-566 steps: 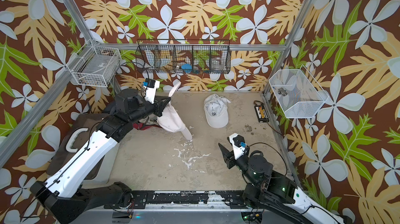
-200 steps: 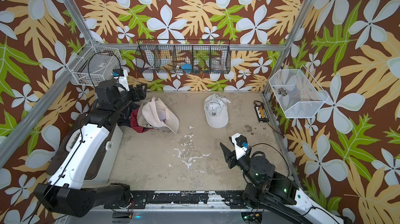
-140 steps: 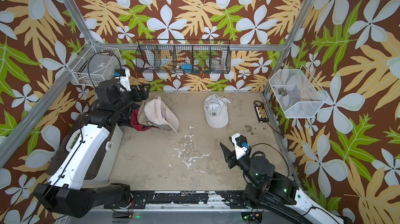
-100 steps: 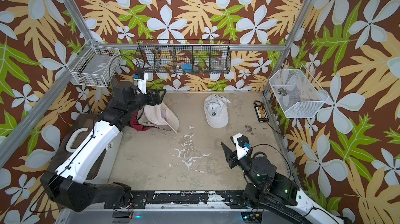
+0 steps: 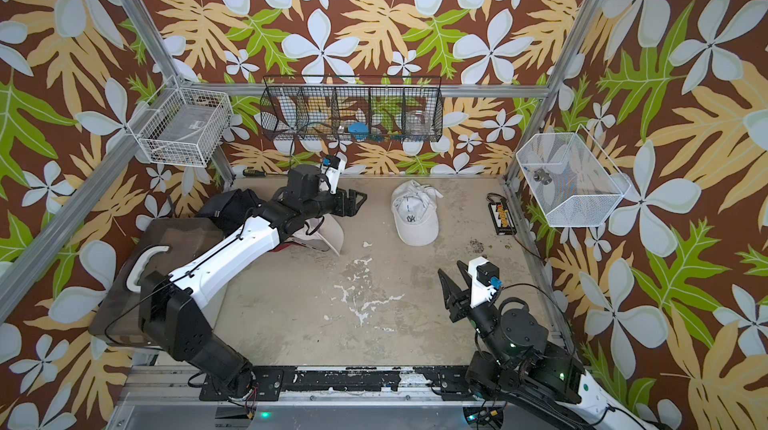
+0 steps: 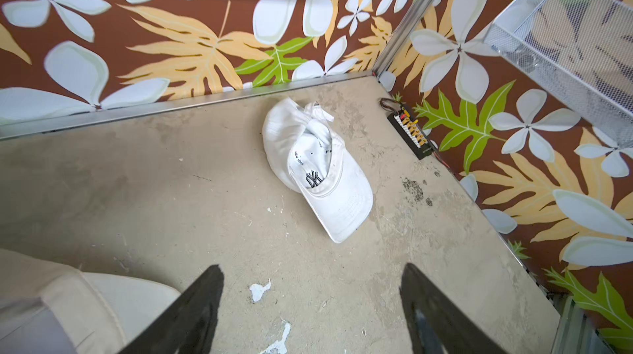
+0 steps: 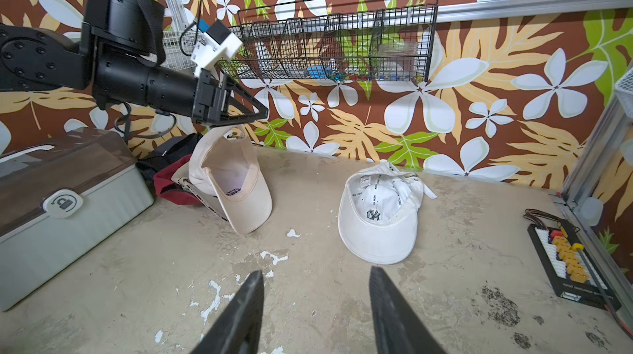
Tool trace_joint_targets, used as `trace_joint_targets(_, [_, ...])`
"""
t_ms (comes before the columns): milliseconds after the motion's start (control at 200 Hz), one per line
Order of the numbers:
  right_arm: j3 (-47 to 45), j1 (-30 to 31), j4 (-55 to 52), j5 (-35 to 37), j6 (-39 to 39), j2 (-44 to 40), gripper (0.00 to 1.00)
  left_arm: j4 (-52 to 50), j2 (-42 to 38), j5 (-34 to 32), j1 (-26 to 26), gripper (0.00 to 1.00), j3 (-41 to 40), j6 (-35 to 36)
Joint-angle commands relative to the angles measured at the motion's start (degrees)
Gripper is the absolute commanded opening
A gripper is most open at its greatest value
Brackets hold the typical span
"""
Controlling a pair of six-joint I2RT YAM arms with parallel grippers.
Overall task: Open the adjustable buckle of the baseball cap
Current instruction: Place the baseball cap on the baseball cap, then pick up the baseball cap from the center of the board.
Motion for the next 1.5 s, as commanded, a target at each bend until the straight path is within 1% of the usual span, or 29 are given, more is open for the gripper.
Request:
trace_joint_targets(0, [-0.3,0.01,-0.62,0.4,0.29,0.3,0.51,2.12,3.77,-0.48,-1.09,0.82,1.84,-0.93])
trace_joint_targets(320, [-0.39,0.01,-0.52,0.13,0.2,0.42,0.52,1.95,18.48,-0.84,-5.02,0.82,10.72,-2.5])
trace_joint_targets(641, [-0.35,0.01,-0.25,-0.51,-0.06,0.47,0.52,2.0,27.51,-1.01,-6.25,0.82,16.27,-4.86])
trace_joint_targets(996, [-0.5,-0.01,-0.26,-0.66,-0.05,-0.04,0.52,2.39,33.0,-1.37,-7.22,0.82,18.16,-6.69])
trace_joint_targets(1496, [-0.66,0.01,-0.09,-0.91,-0.06,-0.45,0.52,3.48,37.18,-0.5,-8.72,0.75,20.45,-8.8])
